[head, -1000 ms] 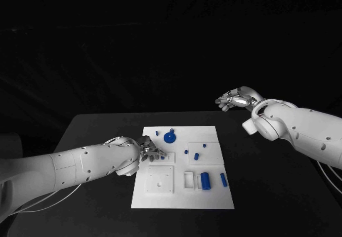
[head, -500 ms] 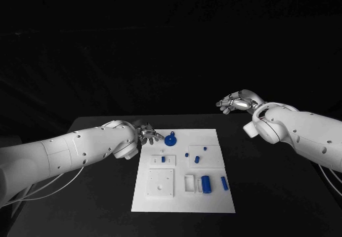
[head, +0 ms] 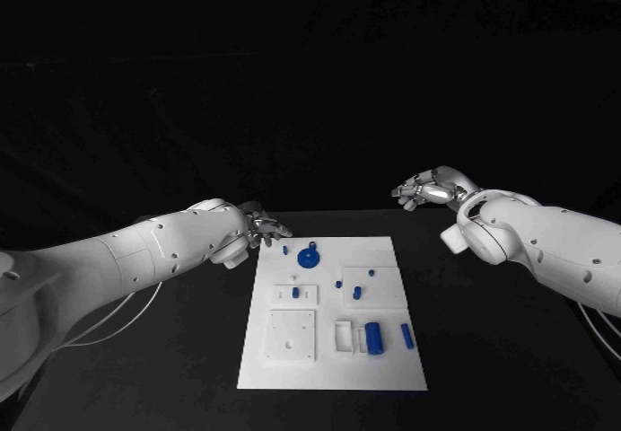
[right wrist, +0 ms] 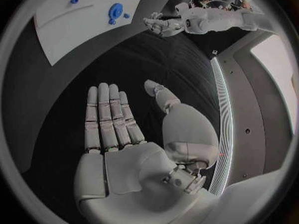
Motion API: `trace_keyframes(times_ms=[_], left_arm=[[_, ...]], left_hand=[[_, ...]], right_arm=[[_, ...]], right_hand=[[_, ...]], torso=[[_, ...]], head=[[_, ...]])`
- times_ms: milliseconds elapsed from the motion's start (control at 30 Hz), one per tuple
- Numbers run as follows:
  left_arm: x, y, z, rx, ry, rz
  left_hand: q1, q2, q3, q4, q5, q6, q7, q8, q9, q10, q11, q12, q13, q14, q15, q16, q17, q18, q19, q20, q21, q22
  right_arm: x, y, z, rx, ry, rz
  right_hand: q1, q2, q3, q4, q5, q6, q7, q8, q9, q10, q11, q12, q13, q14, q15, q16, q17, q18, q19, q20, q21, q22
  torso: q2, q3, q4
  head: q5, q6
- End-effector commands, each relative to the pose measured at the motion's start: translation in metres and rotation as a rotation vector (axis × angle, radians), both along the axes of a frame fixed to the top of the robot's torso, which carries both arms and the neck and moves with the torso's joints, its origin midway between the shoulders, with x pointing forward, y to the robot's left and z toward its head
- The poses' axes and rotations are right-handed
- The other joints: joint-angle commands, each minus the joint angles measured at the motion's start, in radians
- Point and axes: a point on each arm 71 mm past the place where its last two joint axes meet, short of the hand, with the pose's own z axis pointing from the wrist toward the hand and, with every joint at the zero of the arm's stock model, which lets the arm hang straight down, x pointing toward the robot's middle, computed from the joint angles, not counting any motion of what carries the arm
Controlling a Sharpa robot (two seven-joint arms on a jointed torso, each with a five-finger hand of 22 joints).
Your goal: Assemble the parts on the task board
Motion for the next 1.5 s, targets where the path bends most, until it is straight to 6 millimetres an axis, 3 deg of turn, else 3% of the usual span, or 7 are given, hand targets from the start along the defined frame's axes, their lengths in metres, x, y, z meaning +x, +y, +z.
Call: trace_keyframes(times_ms=[33, 200, 567, 1033, 1500], left_arm=[[0.004, -0.003, -0.002, 0.024, 0.077, -0.048], [0.011, -0.004, -0.005, 0.062, 0.116, -0.059], [0.021, -0.003, -0.006, 0.082, 0.123, -0.035], [0.024, 0.001, -0.013, 0.091, 0.133, -0.014], [0.027, 0.004, -0.018, 0.098, 0.148, -0.006]], left_hand=[[-0.018, -0.001, -0.002, 0.017, -0.006, 0.001, -0.001, -0.003, -0.002, 0.002, 0.006, -0.007, -0.001, 0.002, 0.003, -0.005, -0.002, 0.003, 0.001, -0.125, -0.007, 0.0], [-0.044, -0.01, -0.013, 0.045, -0.013, 0.0, 0.0, -0.003, -0.004, -0.003, 0.007, -0.008, -0.001, -0.004, 0.004, -0.005, -0.003, 0.004, -0.004, -0.123, -0.011, 0.003], [-0.053, -0.005, -0.018, 0.06, -0.013, 0.004, -0.001, 0.001, -0.002, -0.004, 0.006, -0.006, 0.001, -0.007, 0.004, -0.001, -0.001, 0.006, -0.008, -0.123, -0.011, 0.006], [-0.045, 0.009, -0.023, 0.058, -0.012, 0.004, -0.002, 0.004, 0.0, -0.005, 0.005, -0.003, 0.003, -0.008, 0.002, 0.003, 0.0, 0.007, -0.009, -0.123, -0.011, 0.009], [-0.035, 0.025, -0.031, 0.048, -0.012, 0.0, -0.001, 0.004, -0.001, -0.008, 0.005, -0.001, 0.005, -0.011, 0.003, 0.004, 0.0, 0.007, -0.012, -0.122, -0.012, 0.011]], right_arm=[[-0.001, 0.002, 0.001, -0.002, -0.004, 0.019], [-0.002, 0.005, 0.001, 0.0, -0.005, 0.024], [-0.002, 0.007, 0.001, 0.002, -0.006, 0.029], [-0.004, 0.009, 0.004, 0.004, -0.013, 0.036], [-0.004, 0.011, 0.011, 0.009, -0.026, 0.04]], right_hand=[[0.01, 0.001, -0.001, 0.004, 0.006, -0.003, 0.0, 0.007, -0.001, 0.006, -0.001, 0.004, -0.002, -0.007, 0.002, -0.002, -0.001, 0.005, -0.007, 0.003, -0.006, 0.001], [0.01, 0.001, -0.001, 0.004, 0.006, -0.003, 0.0, 0.007, -0.002, 0.006, -0.001, 0.004, -0.002, -0.007, 0.002, -0.002, -0.001, 0.005, -0.007, 0.003, -0.006, 0.002], [0.01, 0.001, -0.001, 0.004, 0.007, -0.003, 0.0, 0.007, -0.002, 0.006, -0.001, 0.004, -0.003, -0.007, 0.002, -0.002, -0.002, 0.005, -0.007, 0.004, -0.007, 0.002], [0.01, 0.001, -0.001, 0.004, 0.007, -0.003, 0.0, 0.007, -0.002, 0.006, -0.001, 0.005, -0.005, -0.007, 0.002, -0.002, -0.002, 0.005, -0.007, 0.004, -0.007, 0.003], [0.011, 0.0, -0.001, 0.004, 0.008, -0.003, 0.0, 0.007, -0.003, 0.007, -0.001, 0.006, -0.006, -0.007, 0.002, -0.002, -0.003, 0.005, -0.007, 0.004, -0.007, 0.003]], torso=[[0.001, 0.0006, 0.0006], [0.001, -0.0001, -0.0005], [0.008, -0.0013, -0.0091], [0.012, -0.0023, -0.0105], [0.029, -0.0052, -0.0181]], head=[[0.0, 0.001], [0.0, -0.002], [0.007, 0.002], [0.006, 0.0], [0.009, 0.009]])
